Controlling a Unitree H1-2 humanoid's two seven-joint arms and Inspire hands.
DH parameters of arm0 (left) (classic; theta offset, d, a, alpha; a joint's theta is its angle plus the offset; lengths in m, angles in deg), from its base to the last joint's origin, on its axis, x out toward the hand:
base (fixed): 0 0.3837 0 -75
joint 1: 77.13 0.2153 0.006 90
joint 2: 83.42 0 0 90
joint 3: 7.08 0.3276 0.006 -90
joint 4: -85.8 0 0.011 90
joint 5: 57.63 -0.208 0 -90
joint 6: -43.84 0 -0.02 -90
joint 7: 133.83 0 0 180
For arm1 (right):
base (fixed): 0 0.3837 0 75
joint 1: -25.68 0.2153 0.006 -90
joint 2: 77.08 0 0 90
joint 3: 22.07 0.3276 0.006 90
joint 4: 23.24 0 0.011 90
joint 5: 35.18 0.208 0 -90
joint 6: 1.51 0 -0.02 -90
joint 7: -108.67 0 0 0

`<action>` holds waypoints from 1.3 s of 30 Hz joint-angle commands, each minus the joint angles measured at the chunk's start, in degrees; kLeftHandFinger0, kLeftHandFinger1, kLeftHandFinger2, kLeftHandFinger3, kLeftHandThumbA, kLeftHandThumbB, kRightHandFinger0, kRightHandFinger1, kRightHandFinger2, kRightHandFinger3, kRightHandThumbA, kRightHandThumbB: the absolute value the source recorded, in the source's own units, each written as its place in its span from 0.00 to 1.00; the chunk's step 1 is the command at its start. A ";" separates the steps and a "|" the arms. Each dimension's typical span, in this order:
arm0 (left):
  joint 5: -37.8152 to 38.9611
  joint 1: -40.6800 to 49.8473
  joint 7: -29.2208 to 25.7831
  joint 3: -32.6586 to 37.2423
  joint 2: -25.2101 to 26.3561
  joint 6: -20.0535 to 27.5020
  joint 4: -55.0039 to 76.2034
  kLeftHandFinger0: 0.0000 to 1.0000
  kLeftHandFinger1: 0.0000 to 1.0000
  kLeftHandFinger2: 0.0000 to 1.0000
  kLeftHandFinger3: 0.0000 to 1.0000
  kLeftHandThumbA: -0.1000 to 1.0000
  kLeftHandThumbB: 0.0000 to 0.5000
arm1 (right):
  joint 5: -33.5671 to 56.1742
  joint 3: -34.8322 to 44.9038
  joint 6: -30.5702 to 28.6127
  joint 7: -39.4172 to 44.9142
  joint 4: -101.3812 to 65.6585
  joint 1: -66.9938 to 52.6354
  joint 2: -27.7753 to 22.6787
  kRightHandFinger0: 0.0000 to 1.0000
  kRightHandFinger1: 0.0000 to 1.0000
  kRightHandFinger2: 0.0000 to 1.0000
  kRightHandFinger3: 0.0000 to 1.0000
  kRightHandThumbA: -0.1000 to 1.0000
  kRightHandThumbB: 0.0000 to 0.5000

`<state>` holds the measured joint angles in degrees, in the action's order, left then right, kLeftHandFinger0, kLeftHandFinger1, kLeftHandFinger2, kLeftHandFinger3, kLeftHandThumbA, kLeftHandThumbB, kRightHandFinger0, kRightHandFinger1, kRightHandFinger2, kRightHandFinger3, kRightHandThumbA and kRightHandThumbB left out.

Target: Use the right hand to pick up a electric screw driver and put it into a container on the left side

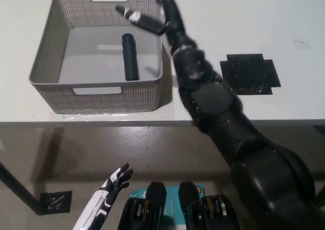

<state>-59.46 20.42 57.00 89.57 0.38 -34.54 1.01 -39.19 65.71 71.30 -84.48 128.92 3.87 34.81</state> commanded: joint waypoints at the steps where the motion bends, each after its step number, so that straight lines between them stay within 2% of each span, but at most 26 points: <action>1: 0.05 -0.30 0.74 0.24 0.86 0.13 1.68 1.00 1.00 1.00 1.00 1.00 0.37 | -0.55 1.27 5.40 2.58 -28.21 -5.12 -5.50 1.00 1.00 1.00 1.00 0.99 0.66; 3: 0.43 -0.14 0.69 -0.10 1.01 0.30 1.65 1.00 1.00 1.00 1.00 1.00 0.39 | -0.15 1.99 8.10 3.77 -39.33 -9.29 -7.70 1.00 1.00 1.00 1.00 0.99 0.62; 6: 0.62 0.22 0.39 -0.48 0.90 -0.28 2.23 1.00 1.00 1.00 1.00 1.00 0.42 | 0.49 3.17 9.90 5.26 -51.50 -15.11 -10.94 1.00 1.00 1.00 1.00 1.00 0.69; 9: 1.24 0.81 0.19 -0.88 0.81 0.81 1.65 1.00 1.00 1.00 1.00 1.00 0.40 | 5.81 5.33 11.06 7.72 -63.94 -22.92 -14.68 1.00 1.00 1.00 1.00 0.99 0.64; 11: 1.94 1.21 -0.06 -1.15 0.41 1.13 1.28 1.00 1.00 1.00 1.00 1.00 0.39 | 7.62 5.90 11.34 8.45 -68.38 -26.70 -16.19 1.00 1.00 1.00 1.00 0.98 0.67; 12: 2.79 1.52 -0.04 -1.40 0.26 1.31 1.02 1.00 1.00 1.00 1.00 1.00 0.38 | 8.93 6.17 10.43 9.24 -71.96 -31.27 -17.64 1.00 1.00 1.00 1.00 0.96 0.62; 14: 3.80 2.06 -0.06 -1.72 0.06 1.84 0.71 1.00 1.00 1.00 1.00 1.00 0.39 | 10.75 5.90 10.95 9.89 -76.64 -36.98 -18.69 1.00 1.00 1.00 1.00 0.94 0.65; 17: 3.45 2.23 -0.62 -2.14 -0.07 3.08 0.09 1.00 1.00 1.00 1.00 1.00 0.34 | 11.34 5.21 8.41 10.30 -81.83 -48.13 -20.27 1.00 1.00 1.00 1.00 0.93 0.54; 20: 3.36 1.93 -1.14 -2.65 -0.28 3.72 -0.78 1.00 1.00 1.00 1.00 1.00 0.33 | 12.73 3.98 8.10 10.38 -82.75 -55.54 -20.29 1.00 1.00 1.00 1.00 0.93 0.61; 23: 2.84 2.36 -1.68 -2.95 -0.59 4.60 -1.34 1.00 1.00 1.00 1.00 1.00 0.29 | 11.78 1.28 7.26 11.02 -81.76 -62.18 -20.10 1.00 1.00 1.00 1.00 0.95 0.57; 25: 2.50 2.80 -1.75 -2.89 -0.82 4.97 -1.18 1.00 1.00 1.00 1.00 1.00 0.27 | 12.35 0.01 5.25 11.52 -79.24 -65.81 -19.60 1.00 1.00 1.00 1.00 0.93 0.53; 26: 2.34 2.91 -1.78 -2.89 -0.91 5.22 -1.28 1.00 1.00 1.00 1.00 1.00 0.26 | 12.49 -0.16 5.13 11.63 -79.04 -66.23 -19.56 1.00 1.00 1.00 1.00 0.92 0.53; 28: 2.26 3.29 -1.80 -2.94 -1.19 4.94 -0.75 1.00 1.00 1.00 1.00 1.00 0.27 | 12.35 -1.12 4.93 11.83 -77.38 -68.91 -18.69 1.00 1.00 1.00 1.00 0.92 0.59; 30: 2.76 3.45 -1.54 -3.21 -1.17 4.79 -0.20 1.00 1.00 1.00 1.00 1.00 0.23 | 11.47 -2.32 3.41 12.36 -75.18 -71.15 -17.99 1.00 1.00 1.00 1.00 0.91 0.57; 31: 2.76 3.41 -1.53 -3.32 -1.18 4.82 -0.13 1.00 1.00 1.00 1.00 1.00 0.25 | 11.18 -2.62 2.77 12.53 -74.36 -71.67 -17.86 1.00 1.00 1.00 1.00 0.91 0.54; 34: 2.57 3.31 -1.58 -3.63 -1.35 4.66 0.08 1.00 1.00 1.00 1.00 1.00 0.29 | 10.05 -3.57 2.72 12.66 -72.39 -74.02 -17.10 1.00 1.00 1.00 1.00 0.92 0.58; 35: 2.47 2.93 -1.48 -3.75 -1.40 4.98 -0.13 1.00 1.00 1.00 1.00 1.00 0.29 | 9.94 -4.09 2.14 13.09 -70.88 -75.02 -16.64 1.00 1.00 1.00 1.00 0.93 0.52; 36: 2.20 2.77 -1.54 -3.82 -1.45 5.44 -0.39 1.00 1.00 1.00 1.00 1.00 0.29 | 10.31 -4.33 1.66 13.48 -70.00 -75.48 -16.43 1.00 1.00 1.00 1.00 0.93 0.52; 38: 2.21 2.50 -1.44 -4.06 -1.36 6.31 -0.70 1.00 1.00 1.00 1.00 1.00 0.25 | 11.67 -4.89 2.30 14.27 -68.79 -76.43 -15.43 1.00 1.00 1.00 1.00 0.91 0.57; 39: 2.19 2.41 -1.41 -4.16 -1.39 6.37 -0.72 1.00 1.00 1.00 1.00 1.00 0.26 | 11.94 -4.96 2.32 14.55 -68.50 -76.58 -15.18 1.00 1.00 1.00 1.00 0.90 0.56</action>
<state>-58.30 23.70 56.71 86.24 -0.90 -32.08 -0.60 -30.65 61.62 76.20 -73.89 60.48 -73.14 18.33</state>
